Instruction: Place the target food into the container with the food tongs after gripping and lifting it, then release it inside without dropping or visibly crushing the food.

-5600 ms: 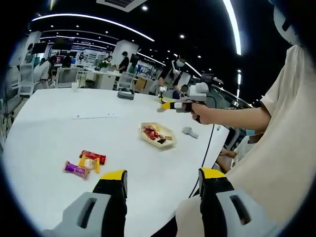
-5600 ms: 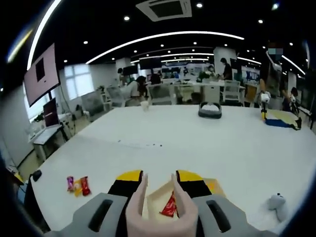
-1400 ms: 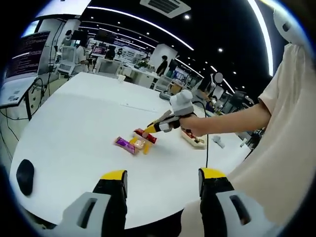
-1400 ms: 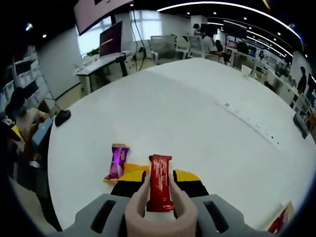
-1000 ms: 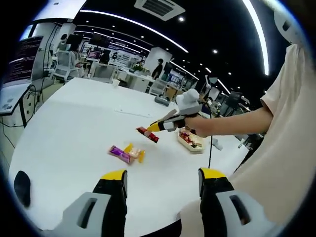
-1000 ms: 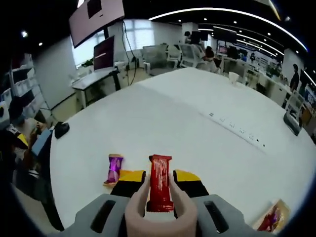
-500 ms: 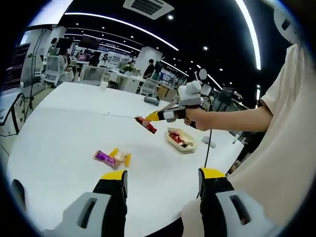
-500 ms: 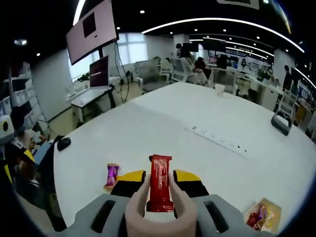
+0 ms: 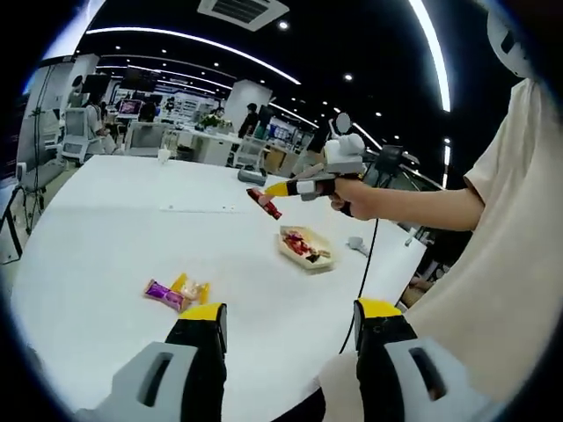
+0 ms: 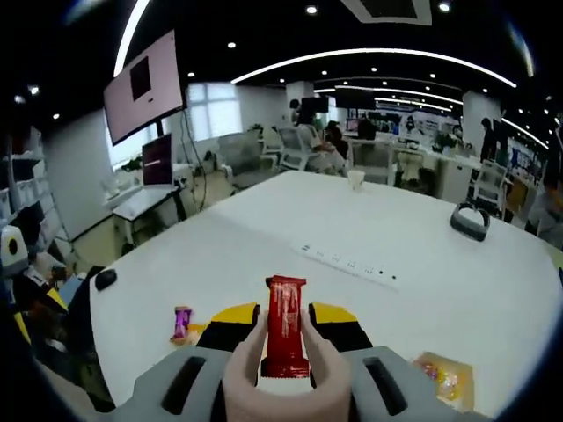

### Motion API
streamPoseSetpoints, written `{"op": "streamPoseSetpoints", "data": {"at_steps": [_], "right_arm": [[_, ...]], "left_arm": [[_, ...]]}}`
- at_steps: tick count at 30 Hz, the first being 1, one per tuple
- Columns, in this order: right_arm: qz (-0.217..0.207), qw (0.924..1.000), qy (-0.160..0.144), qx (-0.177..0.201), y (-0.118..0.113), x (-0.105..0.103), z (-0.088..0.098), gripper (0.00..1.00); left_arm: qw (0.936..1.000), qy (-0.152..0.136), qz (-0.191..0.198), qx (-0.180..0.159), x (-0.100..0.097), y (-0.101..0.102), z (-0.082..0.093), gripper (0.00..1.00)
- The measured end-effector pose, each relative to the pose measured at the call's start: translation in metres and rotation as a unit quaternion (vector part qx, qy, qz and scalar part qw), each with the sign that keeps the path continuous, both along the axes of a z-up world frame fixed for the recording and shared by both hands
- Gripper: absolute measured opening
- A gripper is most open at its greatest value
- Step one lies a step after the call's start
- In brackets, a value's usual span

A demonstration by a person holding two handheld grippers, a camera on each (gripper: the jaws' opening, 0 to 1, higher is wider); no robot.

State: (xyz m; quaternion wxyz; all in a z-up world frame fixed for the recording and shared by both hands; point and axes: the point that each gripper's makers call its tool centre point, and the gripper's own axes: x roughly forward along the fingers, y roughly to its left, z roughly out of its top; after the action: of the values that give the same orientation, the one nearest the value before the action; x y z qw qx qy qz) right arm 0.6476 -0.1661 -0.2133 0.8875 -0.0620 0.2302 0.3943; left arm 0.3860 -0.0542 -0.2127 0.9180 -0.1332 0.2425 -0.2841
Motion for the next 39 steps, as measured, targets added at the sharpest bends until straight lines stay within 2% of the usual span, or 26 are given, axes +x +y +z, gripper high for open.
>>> {"op": "streamPoseSetpoints", "data": {"at_steps": [9,16,23,27,33,39], "right_arm": [[-0.042,0.9986,-0.026,0.015,-0.05,0.01,0.025,0.21],[-0.072,0.9967,-0.032,0.019,-0.084,0.007,0.03,0.21],[-0.118,0.9921,-0.036,0.019,-0.134,0.008,0.031,0.21],[-0.148,0.9881,-0.036,0.022,-0.162,0.016,0.037,0.21],[-0.161,0.9857,-0.044,0.017,-0.181,0.019,0.045,0.21],[-0.17,0.9843,-0.045,0.013,-0.192,0.019,0.043,0.21]], "left_arm": [[0.9995,-0.005,-0.033,0.0,0.006,-0.029,0.003,0.58],[0.9984,-0.002,-0.056,0.002,0.006,-0.046,0.002,0.58],[0.9968,-0.002,-0.08,0.002,0.007,-0.063,0.002,0.58],[0.9968,-0.009,-0.08,0.001,0.01,-0.063,0.007,0.58],[0.9968,-0.014,-0.079,0.002,0.011,-0.064,0.008,0.58],[0.9967,-0.012,-0.08,0.001,0.008,-0.065,0.007,0.58]]}}
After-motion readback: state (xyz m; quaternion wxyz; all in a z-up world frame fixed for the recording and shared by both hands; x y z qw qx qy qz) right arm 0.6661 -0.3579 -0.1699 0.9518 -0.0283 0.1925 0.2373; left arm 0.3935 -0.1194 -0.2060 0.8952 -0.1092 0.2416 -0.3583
